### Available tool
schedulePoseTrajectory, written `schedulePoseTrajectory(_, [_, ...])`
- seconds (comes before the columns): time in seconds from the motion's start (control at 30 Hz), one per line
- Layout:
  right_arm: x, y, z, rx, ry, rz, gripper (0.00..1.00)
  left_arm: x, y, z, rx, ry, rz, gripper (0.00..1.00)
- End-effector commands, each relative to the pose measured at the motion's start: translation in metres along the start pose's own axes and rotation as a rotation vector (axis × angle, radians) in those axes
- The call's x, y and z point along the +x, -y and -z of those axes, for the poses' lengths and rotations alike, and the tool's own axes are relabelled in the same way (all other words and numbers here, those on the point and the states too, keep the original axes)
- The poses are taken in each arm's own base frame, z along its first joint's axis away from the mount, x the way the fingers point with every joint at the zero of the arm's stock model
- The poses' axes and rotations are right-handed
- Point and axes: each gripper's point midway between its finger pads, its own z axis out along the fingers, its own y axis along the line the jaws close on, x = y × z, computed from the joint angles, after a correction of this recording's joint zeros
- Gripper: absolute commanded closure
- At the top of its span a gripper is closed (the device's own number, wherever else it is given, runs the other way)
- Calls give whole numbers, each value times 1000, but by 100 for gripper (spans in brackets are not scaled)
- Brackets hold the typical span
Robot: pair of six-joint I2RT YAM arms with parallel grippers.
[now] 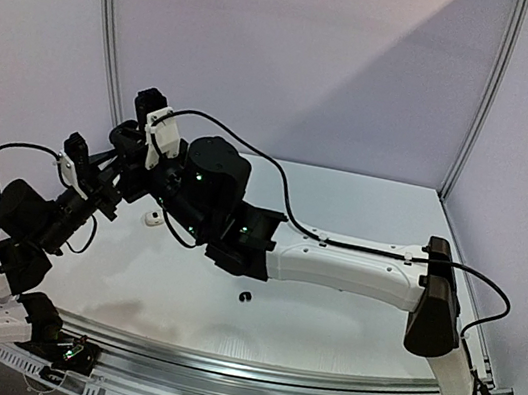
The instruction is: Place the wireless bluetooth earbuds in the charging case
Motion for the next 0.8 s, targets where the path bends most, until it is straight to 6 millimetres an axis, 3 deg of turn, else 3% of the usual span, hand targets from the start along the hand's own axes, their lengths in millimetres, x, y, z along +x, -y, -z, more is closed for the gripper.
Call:
schedulePoseTrajectory(0.0, [24,0,1,-19,-73,23,82,-20,0,-1,-1,57,-9,100])
schedulePoseTrajectory(0.77, [22,0,2,-18,-73,21,77,-19,0,-1,0,52,-14,100])
